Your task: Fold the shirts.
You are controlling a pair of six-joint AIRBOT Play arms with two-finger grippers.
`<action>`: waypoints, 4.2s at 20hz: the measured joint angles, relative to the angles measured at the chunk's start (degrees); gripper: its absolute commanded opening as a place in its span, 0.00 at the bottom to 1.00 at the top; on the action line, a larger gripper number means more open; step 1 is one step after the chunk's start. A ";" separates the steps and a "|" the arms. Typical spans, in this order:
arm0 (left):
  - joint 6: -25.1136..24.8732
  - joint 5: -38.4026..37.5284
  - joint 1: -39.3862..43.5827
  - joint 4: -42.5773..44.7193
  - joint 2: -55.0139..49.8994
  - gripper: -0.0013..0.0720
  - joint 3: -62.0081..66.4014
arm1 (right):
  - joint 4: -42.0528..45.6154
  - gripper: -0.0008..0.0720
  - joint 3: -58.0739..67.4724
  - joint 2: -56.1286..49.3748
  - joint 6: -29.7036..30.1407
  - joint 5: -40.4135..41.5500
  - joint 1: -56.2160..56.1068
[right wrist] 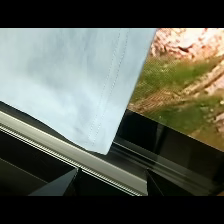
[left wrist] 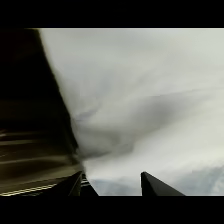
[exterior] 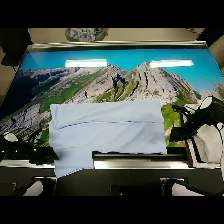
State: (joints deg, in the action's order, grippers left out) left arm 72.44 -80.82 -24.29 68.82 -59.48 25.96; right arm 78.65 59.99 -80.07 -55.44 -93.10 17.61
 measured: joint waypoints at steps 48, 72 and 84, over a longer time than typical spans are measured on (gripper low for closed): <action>4.70 10.40 3.04 -14.25 -15.30 0.05 36.74 | -14.38 0.06 11.87 -4.66 0.55 26.27 -7.93; 6.16 3.89 11.61 -15.50 -20.68 0.75 52.02 | -22.91 0.50 22.14 -24.35 -3.85 16.41 -1.07; 9.70 21.94 36.92 -21.68 -25.35 0.05 47.91 | -24.74 0.07 22.12 -7.30 -4.09 14.38 -5.68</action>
State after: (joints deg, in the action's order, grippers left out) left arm 82.15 -58.87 12.62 47.13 -84.84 73.87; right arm 53.91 82.11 -87.37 -59.53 -78.72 11.92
